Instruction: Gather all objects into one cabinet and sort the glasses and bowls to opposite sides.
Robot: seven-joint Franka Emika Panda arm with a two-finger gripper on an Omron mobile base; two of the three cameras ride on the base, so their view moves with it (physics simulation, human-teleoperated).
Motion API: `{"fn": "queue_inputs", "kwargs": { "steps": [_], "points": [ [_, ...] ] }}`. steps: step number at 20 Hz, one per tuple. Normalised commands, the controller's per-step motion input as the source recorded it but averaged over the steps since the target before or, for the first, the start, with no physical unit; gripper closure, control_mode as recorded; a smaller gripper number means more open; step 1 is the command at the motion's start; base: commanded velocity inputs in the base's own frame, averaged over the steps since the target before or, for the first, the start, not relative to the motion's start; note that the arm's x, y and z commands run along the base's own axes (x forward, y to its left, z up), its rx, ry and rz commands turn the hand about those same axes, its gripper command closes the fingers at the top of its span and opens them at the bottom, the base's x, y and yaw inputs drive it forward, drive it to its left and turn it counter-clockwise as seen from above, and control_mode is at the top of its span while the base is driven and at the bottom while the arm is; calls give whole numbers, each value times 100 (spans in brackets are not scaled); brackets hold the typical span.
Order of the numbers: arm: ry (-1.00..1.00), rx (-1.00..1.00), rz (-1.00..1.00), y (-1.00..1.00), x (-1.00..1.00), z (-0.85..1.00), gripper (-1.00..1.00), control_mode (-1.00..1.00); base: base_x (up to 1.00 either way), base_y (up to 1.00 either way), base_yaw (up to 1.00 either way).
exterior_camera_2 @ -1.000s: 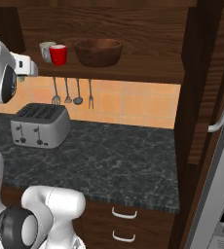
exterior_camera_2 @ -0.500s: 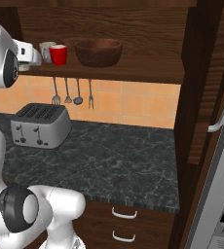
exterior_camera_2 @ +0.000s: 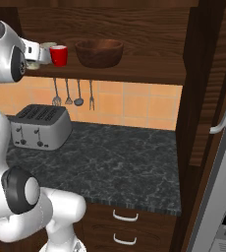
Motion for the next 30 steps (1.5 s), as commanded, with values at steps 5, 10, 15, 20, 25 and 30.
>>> {"fn": "queue_inputs", "kwargs": {
  "steps": [5,10,15,20,25,30],
  "points": [
    [0,0,-3,0,46,-17,100,-100,0,0,0],
    [0,0,0,0,35,-9,100,-100,0,0,0],
    [0,-2,0,6,22,-16,100,-100,0,0,0],
    [0,-10,0,16,21,-32,100,-100,0,0,0],
    [0,-5,0,8,34,-14,100,-100,0,0,0],
    [0,0,0,0,54,-2,100,-100,0,0,0]
  ]
}}
